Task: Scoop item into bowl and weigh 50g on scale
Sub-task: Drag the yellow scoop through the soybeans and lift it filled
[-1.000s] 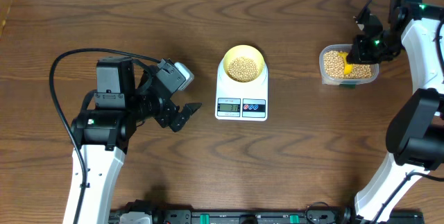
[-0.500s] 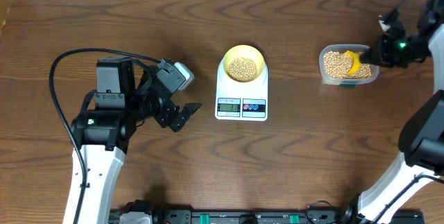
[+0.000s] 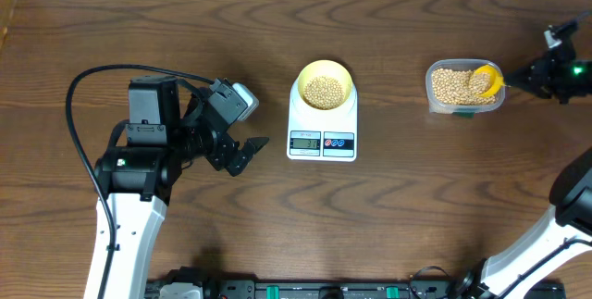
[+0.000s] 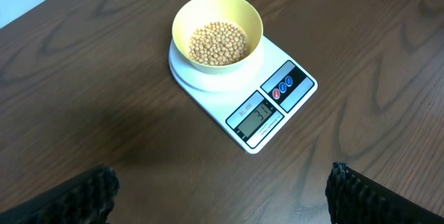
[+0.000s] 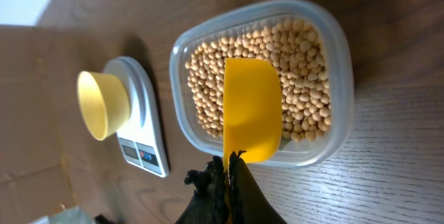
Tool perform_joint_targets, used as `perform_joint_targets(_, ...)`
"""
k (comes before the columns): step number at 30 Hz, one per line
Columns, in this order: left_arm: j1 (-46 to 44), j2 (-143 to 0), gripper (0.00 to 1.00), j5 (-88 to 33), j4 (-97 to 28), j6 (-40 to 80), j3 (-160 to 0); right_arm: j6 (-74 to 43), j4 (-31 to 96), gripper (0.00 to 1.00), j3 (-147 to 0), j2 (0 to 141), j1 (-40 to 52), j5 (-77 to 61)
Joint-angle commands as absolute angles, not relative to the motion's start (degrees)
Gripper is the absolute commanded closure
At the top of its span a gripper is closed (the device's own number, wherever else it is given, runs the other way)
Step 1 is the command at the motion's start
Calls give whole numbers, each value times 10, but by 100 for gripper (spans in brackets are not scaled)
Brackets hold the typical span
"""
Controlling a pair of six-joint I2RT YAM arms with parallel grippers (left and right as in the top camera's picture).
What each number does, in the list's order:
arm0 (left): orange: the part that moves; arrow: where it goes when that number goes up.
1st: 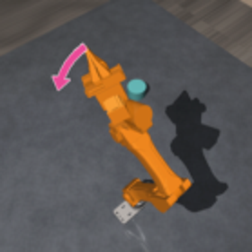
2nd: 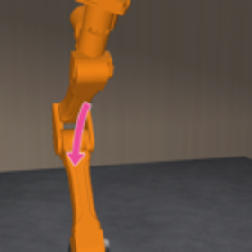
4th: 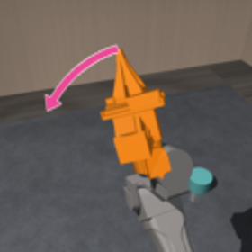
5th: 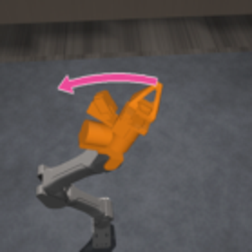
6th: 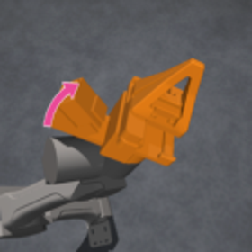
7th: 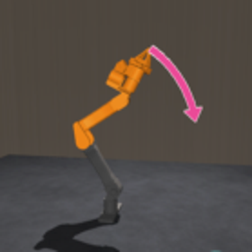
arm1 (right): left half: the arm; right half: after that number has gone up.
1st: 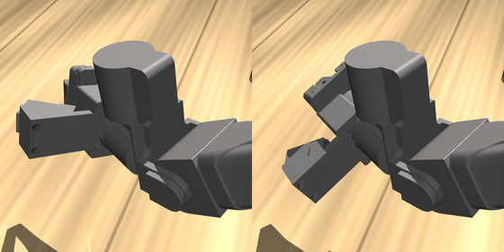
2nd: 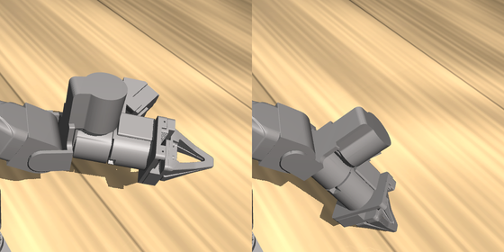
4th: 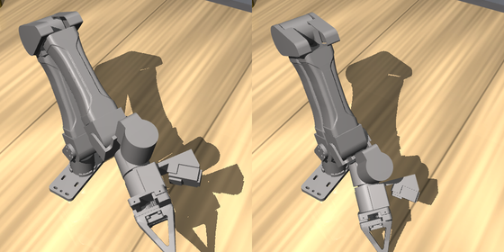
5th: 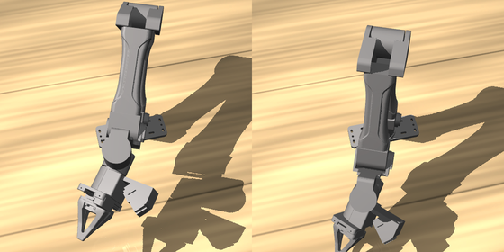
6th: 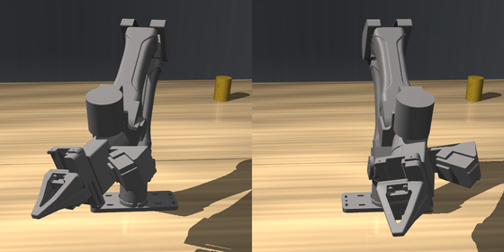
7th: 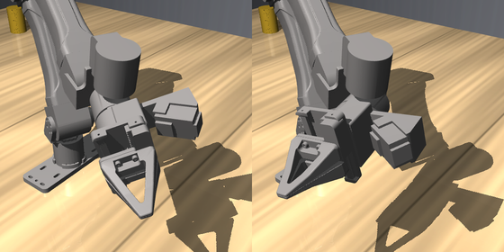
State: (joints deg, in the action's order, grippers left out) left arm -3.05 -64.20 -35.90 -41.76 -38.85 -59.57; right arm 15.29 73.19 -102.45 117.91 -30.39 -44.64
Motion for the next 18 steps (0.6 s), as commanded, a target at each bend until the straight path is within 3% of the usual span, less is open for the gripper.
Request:
perform_joint_targets(1, -29, -644, 2, -366, -418, -392, -594, 178, 735, 99, -1021, 1173, -320, -512)
perform_joint_targets(18, -29, -644, 3, -366, -418, -392, -594, 189, 738, 99, -1021, 1173, -329, -627)
